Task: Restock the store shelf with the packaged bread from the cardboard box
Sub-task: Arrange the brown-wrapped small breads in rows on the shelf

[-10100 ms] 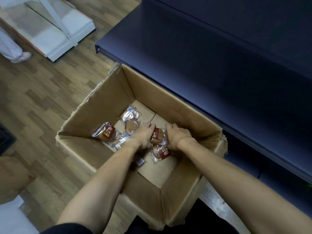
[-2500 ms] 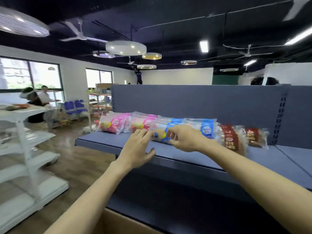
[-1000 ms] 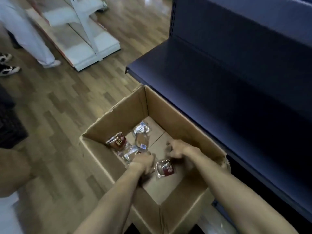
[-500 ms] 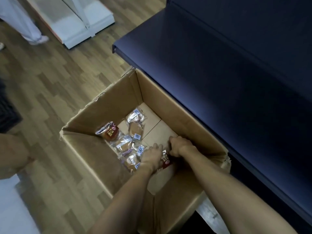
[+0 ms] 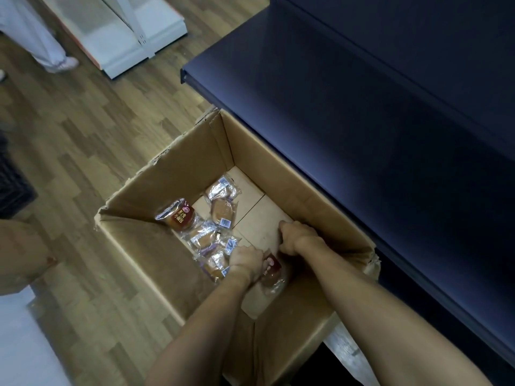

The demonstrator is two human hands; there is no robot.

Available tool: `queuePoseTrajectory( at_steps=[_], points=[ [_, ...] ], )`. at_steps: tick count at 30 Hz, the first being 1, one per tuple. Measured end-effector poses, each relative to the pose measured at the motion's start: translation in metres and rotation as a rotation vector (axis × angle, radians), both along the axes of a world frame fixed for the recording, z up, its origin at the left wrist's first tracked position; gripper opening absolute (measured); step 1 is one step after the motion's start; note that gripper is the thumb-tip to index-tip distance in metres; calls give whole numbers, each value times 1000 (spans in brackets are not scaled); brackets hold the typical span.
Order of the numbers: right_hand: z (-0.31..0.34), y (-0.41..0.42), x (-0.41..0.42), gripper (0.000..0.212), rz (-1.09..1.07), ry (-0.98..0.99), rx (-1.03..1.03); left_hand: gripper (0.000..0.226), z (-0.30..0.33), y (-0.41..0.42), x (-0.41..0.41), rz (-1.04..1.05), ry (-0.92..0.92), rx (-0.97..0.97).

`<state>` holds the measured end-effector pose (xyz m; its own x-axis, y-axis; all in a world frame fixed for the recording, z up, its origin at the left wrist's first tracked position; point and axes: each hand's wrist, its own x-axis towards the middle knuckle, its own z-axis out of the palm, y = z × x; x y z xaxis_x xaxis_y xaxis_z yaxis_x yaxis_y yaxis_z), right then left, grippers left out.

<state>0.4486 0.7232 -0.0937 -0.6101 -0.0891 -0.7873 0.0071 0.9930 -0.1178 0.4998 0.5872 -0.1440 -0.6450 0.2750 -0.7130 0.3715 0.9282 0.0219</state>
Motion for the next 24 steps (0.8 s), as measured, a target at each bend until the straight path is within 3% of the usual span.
queuePoseTrajectory(
  at_steps=[5, 9, 11, 17, 24],
  points=[
    [0, -2, 0, 44, -2, 14, -6, 43, 10, -7, -6, -36, 71, 75],
    [2, -3, 0, 44, -9, 23, -7, 98, -1, -10, -6, -226, -73, 218],
    [2, -2, 0, 45, -13, 26, -6, 106, -7, -7, -3, -341, -45, 152],
    [0, 1, 2, 48, 24, 14, 25, 56, -11, 8, 15, -483, 136, 87],
    [0, 1, 3, 42, 45, 8, 43, 53, -10, 15, 15, -521, 172, 18]
  ],
)
